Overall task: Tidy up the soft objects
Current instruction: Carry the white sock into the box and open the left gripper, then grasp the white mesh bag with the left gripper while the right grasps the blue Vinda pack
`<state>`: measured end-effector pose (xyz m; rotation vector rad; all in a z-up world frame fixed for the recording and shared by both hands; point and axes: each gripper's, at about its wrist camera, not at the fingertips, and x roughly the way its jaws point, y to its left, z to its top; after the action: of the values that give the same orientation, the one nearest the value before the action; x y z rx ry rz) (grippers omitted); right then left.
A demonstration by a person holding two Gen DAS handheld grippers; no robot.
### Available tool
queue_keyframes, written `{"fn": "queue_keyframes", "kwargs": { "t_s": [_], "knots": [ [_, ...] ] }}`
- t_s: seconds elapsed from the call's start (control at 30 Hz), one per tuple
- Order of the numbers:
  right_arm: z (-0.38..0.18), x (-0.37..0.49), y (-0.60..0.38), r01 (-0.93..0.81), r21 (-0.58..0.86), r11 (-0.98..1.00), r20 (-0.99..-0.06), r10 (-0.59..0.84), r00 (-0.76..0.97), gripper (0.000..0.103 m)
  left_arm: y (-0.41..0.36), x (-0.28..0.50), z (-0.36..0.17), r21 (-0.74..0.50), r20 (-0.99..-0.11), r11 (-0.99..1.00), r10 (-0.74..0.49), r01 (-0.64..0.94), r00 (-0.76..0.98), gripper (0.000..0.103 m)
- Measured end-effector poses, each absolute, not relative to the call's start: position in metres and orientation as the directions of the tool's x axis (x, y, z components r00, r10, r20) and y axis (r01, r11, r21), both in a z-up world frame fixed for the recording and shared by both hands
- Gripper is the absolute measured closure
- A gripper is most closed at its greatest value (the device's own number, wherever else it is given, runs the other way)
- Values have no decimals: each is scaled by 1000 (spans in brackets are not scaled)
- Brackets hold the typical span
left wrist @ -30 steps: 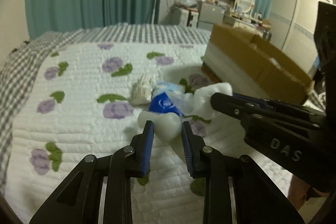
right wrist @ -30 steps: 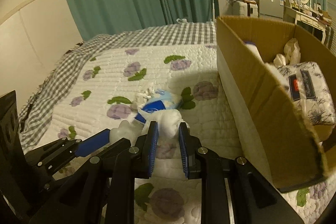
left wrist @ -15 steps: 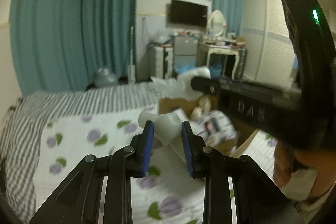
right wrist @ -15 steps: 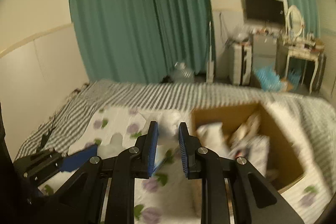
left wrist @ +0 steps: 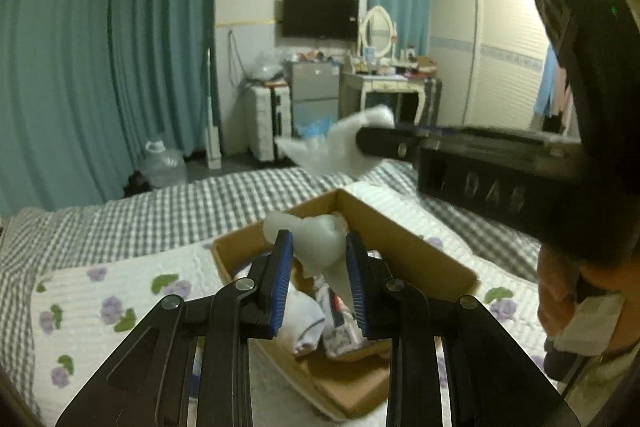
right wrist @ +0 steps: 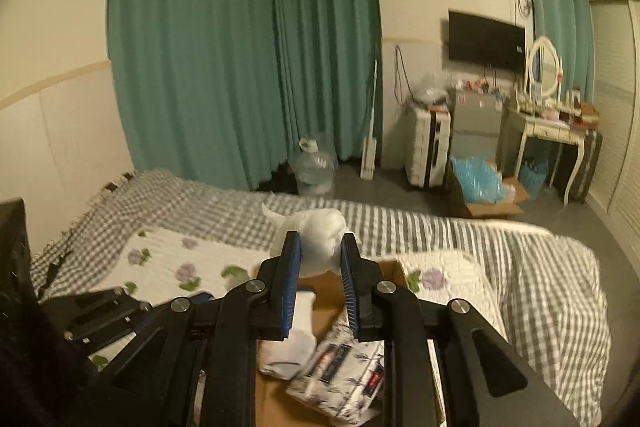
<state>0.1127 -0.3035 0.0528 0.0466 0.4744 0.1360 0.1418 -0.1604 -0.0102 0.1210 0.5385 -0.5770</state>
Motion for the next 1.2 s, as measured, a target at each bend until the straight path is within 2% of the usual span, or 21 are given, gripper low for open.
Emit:
{"fn": "queue_keyframes", "kwargs": {
  "t_s": [0.3,0.33,0.37,0.4,0.43,0.47,0.53,0.6,0.67,0.83,0.93,1.03,1.2],
  "knots": [
    [-17,164,-343,-118,139,983,-563,176,808,82,-184,171,-47,16,-567,856,-418,517,710,72],
    [-23,167,-348,-115,151,982,-569,181,802,81,-185,174,-49,11,-573,853,-422,521,703,66],
    [-28,169,-354,-112,166,980,-572,188,798,79,-187,176,-51,9,-582,856,-416,517,699,52],
    [-33,172,-358,-109,181,977,-576,195,794,77,-187,178,-53,17,-590,867,-394,499,705,46],
    [-35,174,-361,-109,190,976,-578,200,791,69,-190,177,-52,27,-588,871,-383,491,713,42],
    [-38,175,-363,-109,191,975,-581,202,788,54,-190,176,-52,40,-584,874,-373,484,721,42],
    [-41,177,-366,-101,182,978,-586,190,787,40,-190,178,-51,62,-582,884,-345,463,736,42],
    [-42,177,-366,-89,178,980,-582,178,793,34,-186,178,-48,62,-581,897,-325,439,747,42],
    [-42,177,-367,-76,182,980,-583,170,794,20,-179,179,-44,52,-577,907,-314,418,754,42],
    [-27,169,-364,-50,162,986,-554,133,822,10,-152,168,-23,62,-520,927,-286,370,805,42],
    [-14,162,-357,-49,142,989,-534,118,837,9,-128,152,-2,81,-455,938,-266,337,850,41],
    [3,150,-342,-61,118,991,-507,113,855,6,-99,135,20,92,-384,954,-231,287,894,27],
    [30,126,-305,-92,82,992,-467,120,876,2,-41,127,47,100,-346,981,-124,168,930,27]
  ]
}}
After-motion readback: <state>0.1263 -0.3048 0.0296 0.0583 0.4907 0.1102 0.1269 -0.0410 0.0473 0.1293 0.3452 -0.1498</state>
